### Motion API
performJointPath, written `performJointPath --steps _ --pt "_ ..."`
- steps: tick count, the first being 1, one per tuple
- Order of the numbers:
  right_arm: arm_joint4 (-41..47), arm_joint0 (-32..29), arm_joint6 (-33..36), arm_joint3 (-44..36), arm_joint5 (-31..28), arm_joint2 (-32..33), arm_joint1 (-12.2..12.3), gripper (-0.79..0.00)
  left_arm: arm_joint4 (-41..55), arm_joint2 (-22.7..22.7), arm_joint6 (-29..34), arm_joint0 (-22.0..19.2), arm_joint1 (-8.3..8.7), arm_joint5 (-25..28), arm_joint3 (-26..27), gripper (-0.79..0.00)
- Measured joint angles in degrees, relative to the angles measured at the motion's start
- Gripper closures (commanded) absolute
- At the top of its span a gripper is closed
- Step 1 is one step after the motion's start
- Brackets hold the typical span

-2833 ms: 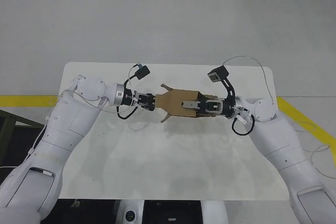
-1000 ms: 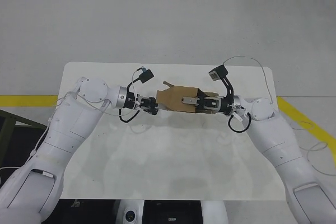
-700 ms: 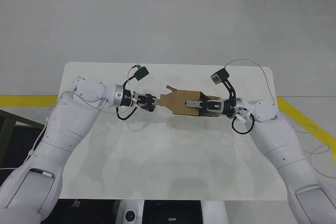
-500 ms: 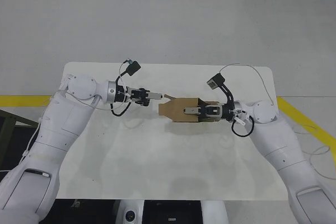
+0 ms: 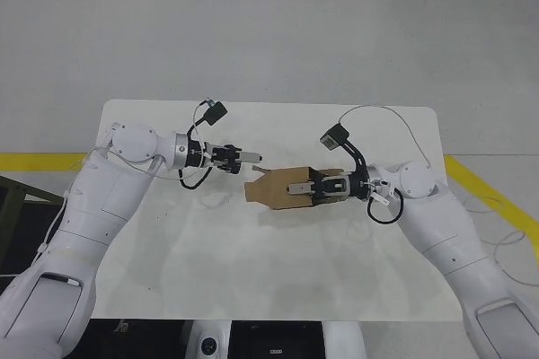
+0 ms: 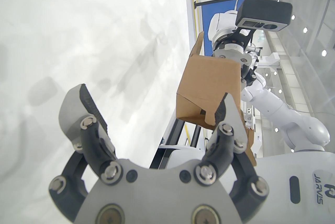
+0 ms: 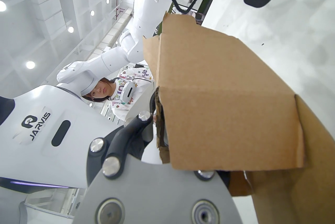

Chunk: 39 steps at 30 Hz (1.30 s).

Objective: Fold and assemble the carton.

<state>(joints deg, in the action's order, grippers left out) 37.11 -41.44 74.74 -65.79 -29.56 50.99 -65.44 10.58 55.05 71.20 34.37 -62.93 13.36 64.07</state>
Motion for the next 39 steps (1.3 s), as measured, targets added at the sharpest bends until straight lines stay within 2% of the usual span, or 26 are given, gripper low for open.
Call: performJointPath --steps 12,22,32,39 --pt "1.58 0.65 -2.52 1.49 -2.52 -0.34 0.03 0.000 0.81 -2.01 0.99 0.02 -0.64 -0.32 1.68 -0.785" --pt "2.01 1.00 -2.70 0.94 -2.70 -1.50 -0.07 0.000 0.99 -2.87 1.07 -0.82 -1.08 0.06 1.02 -0.785" --pt "2.06 1.30 -3.22 2.26 -3.22 -1.33 0.19 0.000 1.28 -2.12 1.29 -0.95 -0.93 0.46 0.27 -0.785" --pt "-0.25 1.69 -4.35 5.47 -4.34 -0.43 0.64 0.000 1.64 0.00 1.20 -0.36 -0.25 0.61 -0.15 -0.785"
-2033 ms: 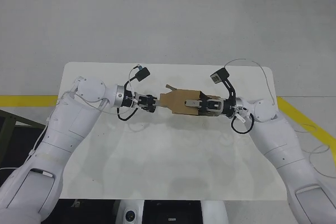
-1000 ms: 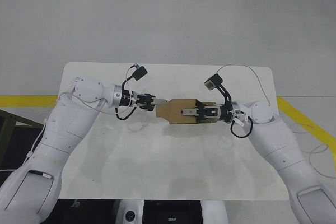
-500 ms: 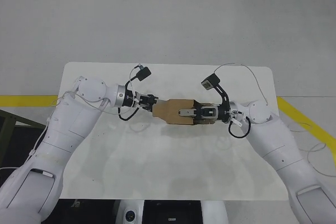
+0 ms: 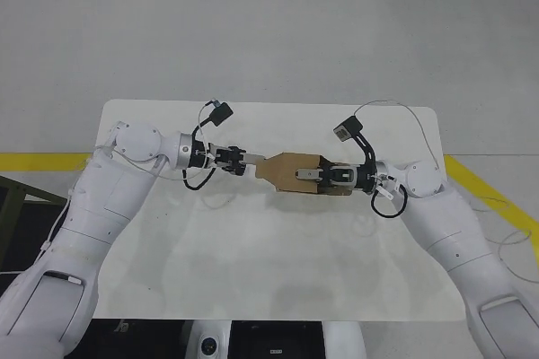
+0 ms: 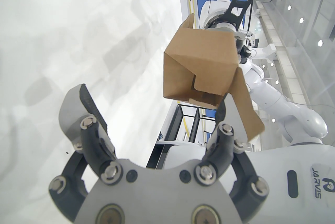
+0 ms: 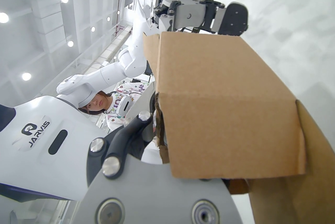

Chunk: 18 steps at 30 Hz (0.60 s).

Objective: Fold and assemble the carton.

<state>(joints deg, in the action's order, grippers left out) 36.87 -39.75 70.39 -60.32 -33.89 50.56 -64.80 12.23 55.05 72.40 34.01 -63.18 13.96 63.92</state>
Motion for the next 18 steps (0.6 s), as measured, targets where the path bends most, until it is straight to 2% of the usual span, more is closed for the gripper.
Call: performJointPath --steps 8,13,18 --pt "-2.79 0.73 -0.76 2.99 -0.75 -0.08 -0.13 0.000 -0.09 2.51 0.05 1.63 1.00 -1.05 4.85 -0.785" --pt "-3.55 1.23 -0.95 3.18 -0.95 -0.67 -0.64 0.000 -4.30 1.35 0.28 1.64 1.16 -2.53 7.65 -0.785" --pt "-3.45 1.43 -1.00 3.02 -0.99 -0.65 -0.93 0.000 -6.66 0.36 -0.95 1.24 1.02 -4.49 7.38 -0.785"
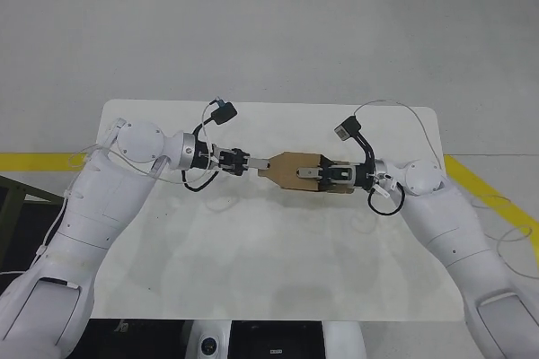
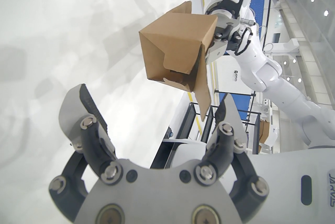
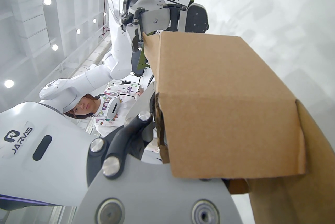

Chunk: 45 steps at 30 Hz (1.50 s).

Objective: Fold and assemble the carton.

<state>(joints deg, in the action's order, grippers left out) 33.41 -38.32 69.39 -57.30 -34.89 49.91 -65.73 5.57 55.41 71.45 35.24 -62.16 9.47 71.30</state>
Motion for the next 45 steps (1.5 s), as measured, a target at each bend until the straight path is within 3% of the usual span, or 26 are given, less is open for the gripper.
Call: performJointPath --steps 13,45 --pt "3.39 -0.83 0.92 -3.69 0.91 0.76 -0.26 0.000 0.09 -0.94 0.09 -0.24 -0.22 -0.33 -3.48 -0.785" --pt "6.92 -0.21 1.73 -5.42 1.72 -1.17 -2.06 0.000 5.13 -3.89 0.74 -1.46 -1.79 3.44 -5.77 -0.785"
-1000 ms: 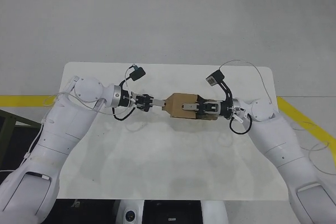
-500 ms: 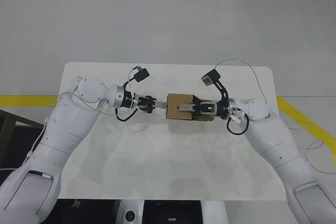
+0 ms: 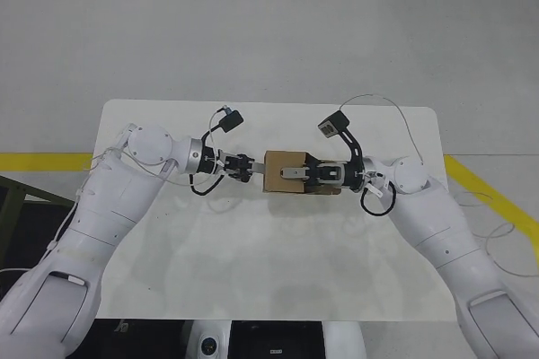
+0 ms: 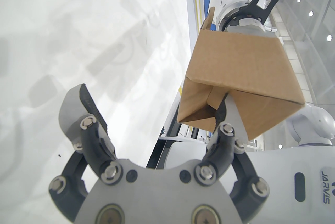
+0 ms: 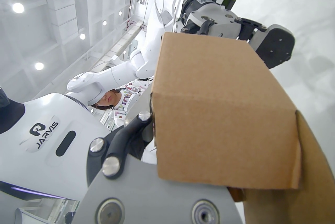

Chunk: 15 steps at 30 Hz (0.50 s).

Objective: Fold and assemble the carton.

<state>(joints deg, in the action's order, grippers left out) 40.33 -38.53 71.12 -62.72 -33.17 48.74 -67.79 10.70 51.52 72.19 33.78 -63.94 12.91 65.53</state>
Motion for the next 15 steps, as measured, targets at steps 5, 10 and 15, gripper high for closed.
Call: performJointPath --steps 5,10,15 --pt "0.12 0.10 0.19 0.58 0.19 -0.13 -0.18 0.000 0.34 -0.52 0.14 -0.56 -0.31 0.44 -0.70 -0.785" --pt "-0.64 0.39 0.51 2.55 0.51 -0.47 -0.39 0.000 0.08 -0.08 0.20 -1.01 -0.24 0.72 -2.10 -0.785" --pt "-2.12 1.10 0.74 6.08 0.75 -1.48 -0.96 0.000 -2.53 1.60 -0.25 -1.06 0.53 1.11 -2.35 -0.785"
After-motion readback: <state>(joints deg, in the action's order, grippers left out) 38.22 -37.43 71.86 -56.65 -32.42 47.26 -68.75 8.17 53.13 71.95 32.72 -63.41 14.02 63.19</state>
